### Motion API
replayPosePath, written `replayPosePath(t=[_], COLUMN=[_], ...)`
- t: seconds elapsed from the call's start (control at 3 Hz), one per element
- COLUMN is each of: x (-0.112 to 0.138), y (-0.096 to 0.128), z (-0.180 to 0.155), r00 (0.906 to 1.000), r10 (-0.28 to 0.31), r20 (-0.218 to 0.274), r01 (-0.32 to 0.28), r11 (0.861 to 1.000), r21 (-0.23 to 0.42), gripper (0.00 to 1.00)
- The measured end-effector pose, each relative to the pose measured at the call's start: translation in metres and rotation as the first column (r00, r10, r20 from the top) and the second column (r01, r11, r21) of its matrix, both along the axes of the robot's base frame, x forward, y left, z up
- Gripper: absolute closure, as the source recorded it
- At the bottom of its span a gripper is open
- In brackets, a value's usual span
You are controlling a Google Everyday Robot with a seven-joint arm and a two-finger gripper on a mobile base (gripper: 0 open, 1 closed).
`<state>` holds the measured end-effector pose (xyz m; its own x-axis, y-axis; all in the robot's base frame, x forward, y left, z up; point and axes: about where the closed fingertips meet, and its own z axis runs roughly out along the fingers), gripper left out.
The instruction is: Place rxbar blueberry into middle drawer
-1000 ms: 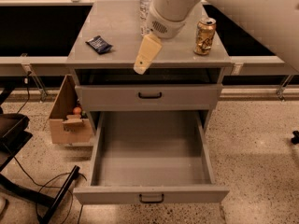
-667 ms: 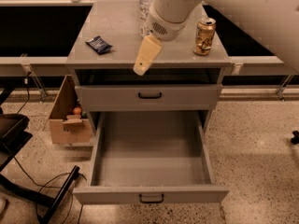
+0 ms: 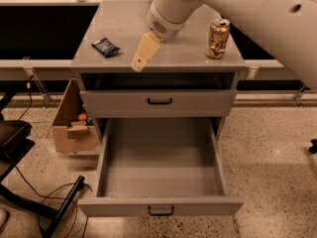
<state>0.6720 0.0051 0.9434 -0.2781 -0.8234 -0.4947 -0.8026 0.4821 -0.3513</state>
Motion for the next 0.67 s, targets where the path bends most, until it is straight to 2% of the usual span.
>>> replayPosePath(t=[0.33,0.67], x=[0.058,0.099], y=[0.023,0.04], z=[-0.017,-0.044], r00=[0.999,0.996], r10=[0.045,0.038], r20=[-0.005,-0.081], r01=[-0.044,-0.031], r11=[0.997,0.995], r21=[0.059,0.092], gripper=[0.0,0.0])
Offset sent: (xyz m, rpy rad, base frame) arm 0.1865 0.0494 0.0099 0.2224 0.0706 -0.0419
